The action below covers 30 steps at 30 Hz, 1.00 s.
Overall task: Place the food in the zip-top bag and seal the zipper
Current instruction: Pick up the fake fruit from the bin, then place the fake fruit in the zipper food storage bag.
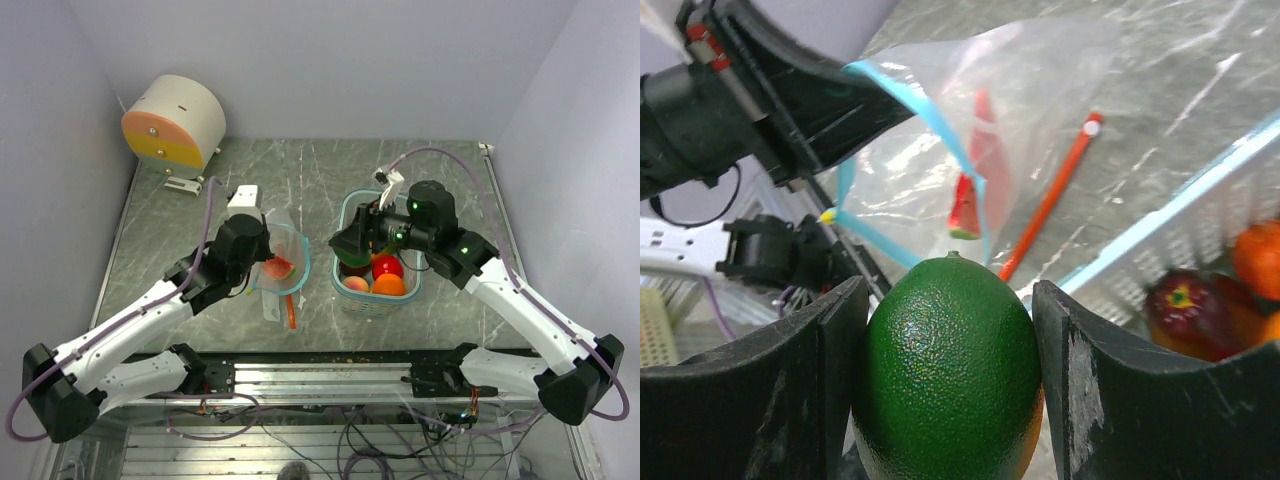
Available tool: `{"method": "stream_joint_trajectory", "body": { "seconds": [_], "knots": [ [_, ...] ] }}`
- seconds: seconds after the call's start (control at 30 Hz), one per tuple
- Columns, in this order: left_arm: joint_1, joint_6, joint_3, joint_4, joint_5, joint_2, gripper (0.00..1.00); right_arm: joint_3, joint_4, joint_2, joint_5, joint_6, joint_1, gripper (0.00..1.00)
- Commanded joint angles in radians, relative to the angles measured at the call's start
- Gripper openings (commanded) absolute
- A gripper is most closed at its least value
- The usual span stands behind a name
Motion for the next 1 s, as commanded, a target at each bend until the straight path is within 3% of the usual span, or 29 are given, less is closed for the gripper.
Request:
{"method": "stream_joint_trajectory", "body": {
  "seconds": [0.0,0.2,0.33,0.6,0.9,0.97],
  "knots": [
    [0.001,-0.006,0.082,0.085,0.057,0.073,0.07,-0.077,0.223,0.008,-0.141,0.089,0.022,0.41],
    [0.001,-0.001,0.132,0.109,0.098,0.15,0.07,-0.097,0.398,0.064,-0.152,0.142,0.067,0.41],
    [0.001,-0.006,0.141,0.125,0.122,0.177,0.07,-0.097,0.427,0.098,-0.119,0.143,0.093,0.41],
    [0.002,-0.035,0.173,0.129,0.195,0.159,0.07,-0.135,0.483,0.138,0.146,0.159,0.137,0.39],
    [0.001,-0.094,0.16,0.145,0.303,0.095,0.07,-0.048,0.424,0.214,0.59,0.114,0.241,0.4],
    [0.001,-0.108,0.149,0.154,0.326,0.087,0.07,-0.022,0.409,0.239,0.683,0.114,0.252,0.44]
  ]
}}
